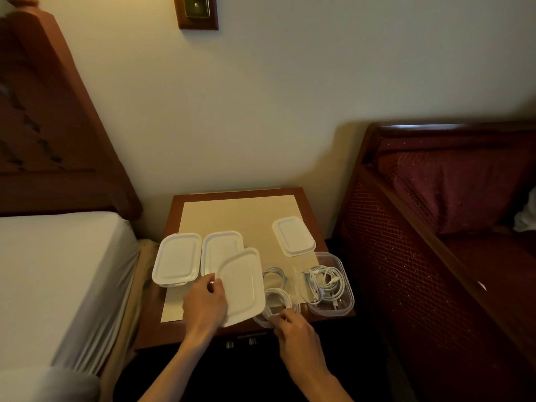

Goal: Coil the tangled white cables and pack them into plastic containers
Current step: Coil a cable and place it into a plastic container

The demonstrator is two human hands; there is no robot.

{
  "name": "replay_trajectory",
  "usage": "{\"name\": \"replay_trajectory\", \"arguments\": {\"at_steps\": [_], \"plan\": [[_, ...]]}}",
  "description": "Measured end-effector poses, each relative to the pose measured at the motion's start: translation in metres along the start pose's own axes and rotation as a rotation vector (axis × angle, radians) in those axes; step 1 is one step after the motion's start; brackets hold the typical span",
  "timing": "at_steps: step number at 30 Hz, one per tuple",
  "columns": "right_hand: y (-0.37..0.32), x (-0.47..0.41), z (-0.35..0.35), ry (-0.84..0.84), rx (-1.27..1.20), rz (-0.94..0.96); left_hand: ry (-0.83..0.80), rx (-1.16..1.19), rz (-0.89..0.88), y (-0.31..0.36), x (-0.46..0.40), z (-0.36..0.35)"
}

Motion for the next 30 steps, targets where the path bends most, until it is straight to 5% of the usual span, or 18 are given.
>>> {"name": "replay_trajectory", "arguments": {"at_steps": [5, 10, 14, 20, 30], "plan": [[-0.010, 0.009, -0.013, 0.019, -0.122, 0.055, -0.017, -0.060, -0.106, 0.010, 0.009, -0.004], [0.035, 0.024, 0.028, 0.416, -0.478, -0.313, -0.069, -0.186, -0.159, 0.015, 0.013, -0.029], [0.059, 0.008, 0.001, 0.206, -0.567, -0.508, -0.047, -0.221, -0.136, 0.015, 0.018, -0.042], [0.057, -0.001, 0.005, 0.253, -0.604, -0.478, -0.053, -0.296, -0.084, 0.010, 0.020, -0.044], [0.061, 0.012, 0.000, 0.089, -0.623, -0.613, -0.199, -0.102, 0.076, -0.009, 0.026, -0.056]]}}
Point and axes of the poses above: each hand's wrist, its own x-axis away from the middle knuckle, its own z-axis out of the back of the hand, y = z × x, the point moved 10 cm from there along -x, towards the middle knuckle, and after that the axes turned 6 degrees about -x, right-handed, at the moved point
